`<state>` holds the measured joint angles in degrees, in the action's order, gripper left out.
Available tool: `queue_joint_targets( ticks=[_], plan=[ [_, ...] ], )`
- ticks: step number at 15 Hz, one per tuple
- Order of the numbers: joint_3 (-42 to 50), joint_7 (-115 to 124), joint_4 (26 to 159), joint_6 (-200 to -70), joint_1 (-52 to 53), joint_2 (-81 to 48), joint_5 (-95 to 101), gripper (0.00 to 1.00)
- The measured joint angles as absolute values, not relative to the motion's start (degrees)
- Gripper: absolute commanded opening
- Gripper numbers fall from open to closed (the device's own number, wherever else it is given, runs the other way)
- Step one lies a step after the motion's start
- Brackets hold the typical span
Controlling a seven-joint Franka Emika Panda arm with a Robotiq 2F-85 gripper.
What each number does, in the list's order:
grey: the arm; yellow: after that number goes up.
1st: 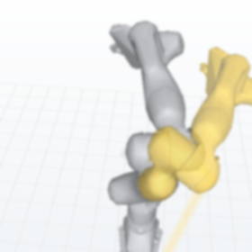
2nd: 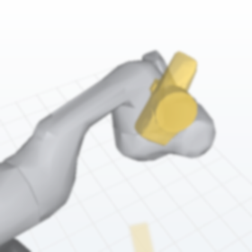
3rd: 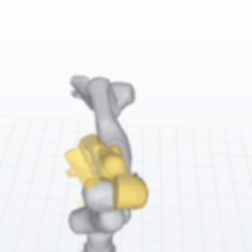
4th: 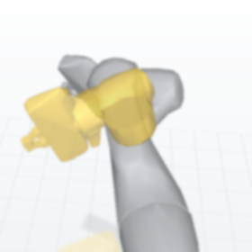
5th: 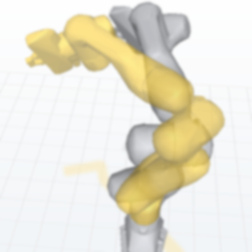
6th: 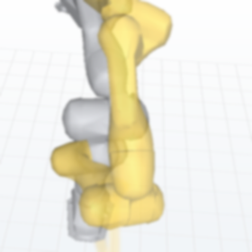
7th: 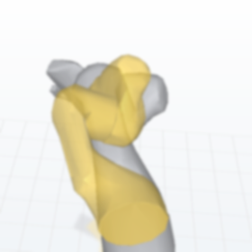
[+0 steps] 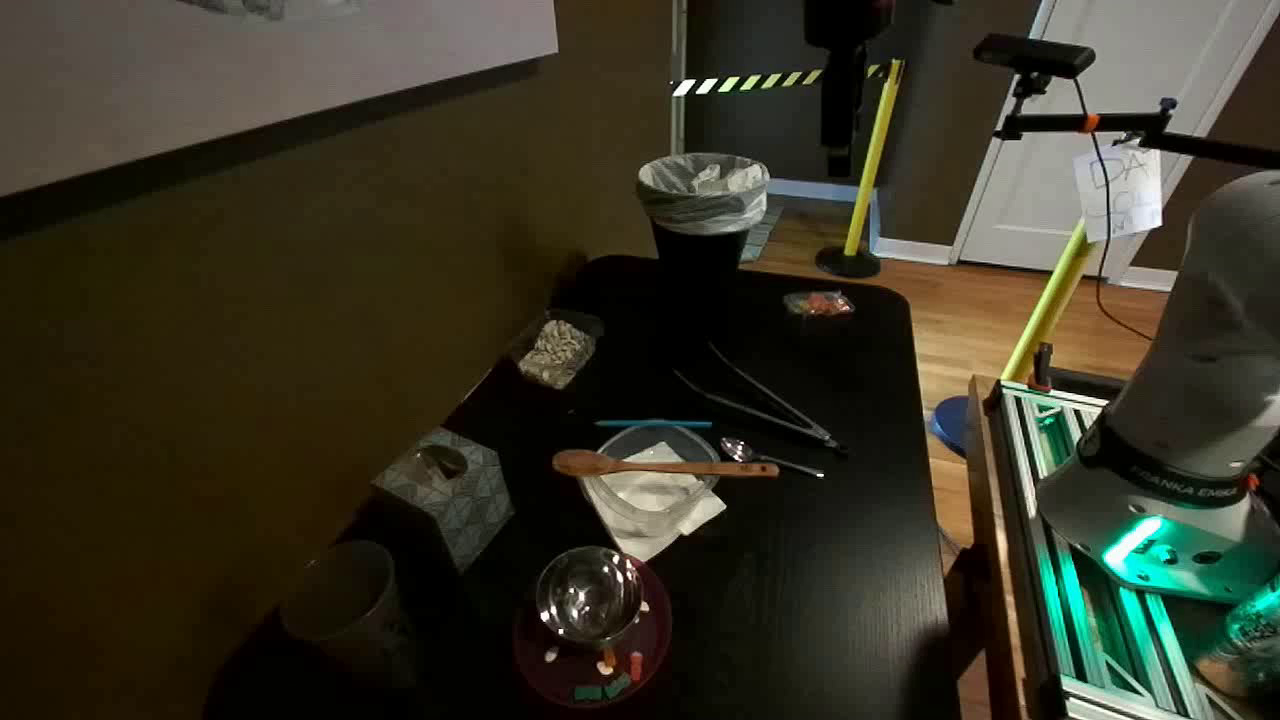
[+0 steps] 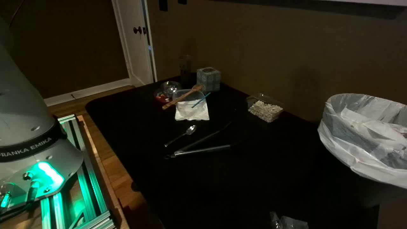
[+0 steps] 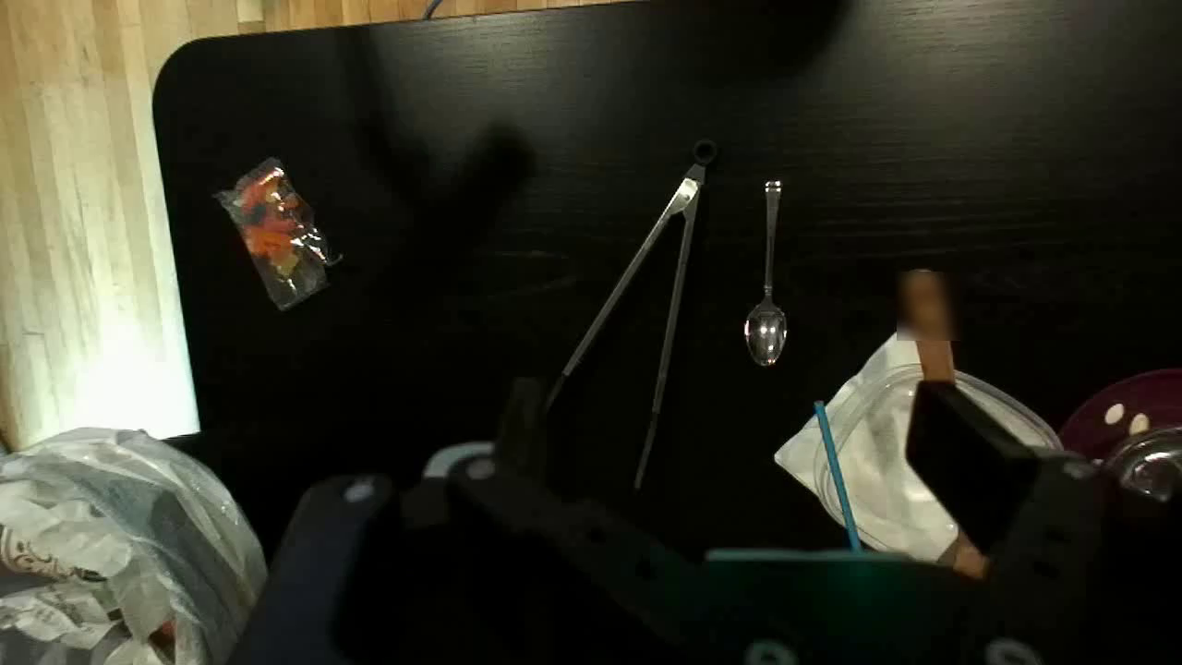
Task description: Move the wooden spoon from the top of the clear bowl and place it on the paper towel box
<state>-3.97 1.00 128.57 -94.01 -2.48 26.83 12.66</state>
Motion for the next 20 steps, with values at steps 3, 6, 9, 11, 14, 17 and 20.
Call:
queue_joint_targets(
  ticks=[3, 6, 9, 11, 14, 17, 20],
  plan=[
    [-3.97, 1.0, 128.56, -94.01, -2.48, 26.83, 12.66, 1.0],
    [-3.97, 1.0, 128.56, -94.01, -2.48, 26.83, 12.66, 1.0],
    [-3.89, 1.01, 128.56, -94.01, -2.38, 26.83, 12.66, 1.0],
    [-4.04, 1.11, 128.65, -94.03, -1.85, 26.25, 12.65, 1.0],
    [-5.91, 1.8, 129.25, -94.05, 0.28, 22.12, 12.63, 1.0],
    [-9.64, 3.85, 129.49, -94.05, 3.32, 14.48, 12.7, 1.0],
    [-12.49, 7.1, 129.22, -94.13, 6.29, 6.51, 13.72, 1.0]
  ],
)
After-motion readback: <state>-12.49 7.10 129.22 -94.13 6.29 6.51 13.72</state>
